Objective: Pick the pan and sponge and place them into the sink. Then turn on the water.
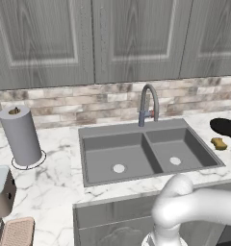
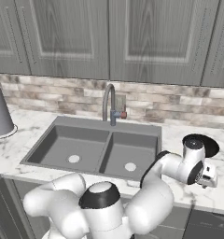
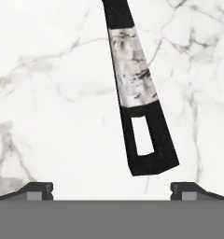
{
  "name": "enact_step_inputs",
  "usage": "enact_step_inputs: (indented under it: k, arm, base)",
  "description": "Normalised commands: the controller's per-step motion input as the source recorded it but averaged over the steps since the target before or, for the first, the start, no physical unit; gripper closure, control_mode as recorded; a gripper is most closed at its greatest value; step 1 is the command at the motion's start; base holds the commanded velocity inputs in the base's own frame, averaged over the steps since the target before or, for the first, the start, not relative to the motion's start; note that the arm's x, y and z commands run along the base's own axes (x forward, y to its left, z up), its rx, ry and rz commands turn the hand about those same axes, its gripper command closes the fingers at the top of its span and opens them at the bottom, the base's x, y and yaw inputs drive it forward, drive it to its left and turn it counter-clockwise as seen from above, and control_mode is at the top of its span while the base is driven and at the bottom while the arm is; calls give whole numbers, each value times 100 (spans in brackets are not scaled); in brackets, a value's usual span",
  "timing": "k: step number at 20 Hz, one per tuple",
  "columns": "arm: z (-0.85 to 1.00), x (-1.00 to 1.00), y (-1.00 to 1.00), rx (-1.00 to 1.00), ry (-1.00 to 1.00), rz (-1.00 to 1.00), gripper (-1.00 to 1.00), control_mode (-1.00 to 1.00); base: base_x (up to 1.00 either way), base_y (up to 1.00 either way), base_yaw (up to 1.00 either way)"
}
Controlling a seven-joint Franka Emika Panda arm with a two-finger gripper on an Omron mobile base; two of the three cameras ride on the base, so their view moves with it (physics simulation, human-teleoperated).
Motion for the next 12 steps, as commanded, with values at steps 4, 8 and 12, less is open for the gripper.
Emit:
enact_step_inputs:
  k: [4, 8, 12]
  arm:
    - [-3, 43, -48, 0, 0, 3, -100, -100]
    - [-4, 44, -59, 0, 0, 9, -100, -100]
    - [-19, 27, -34, 0, 5, 6, -100, -100]
  base:
    - [0, 0, 0]
    - [0, 0, 0]
    - [0, 0, 0]
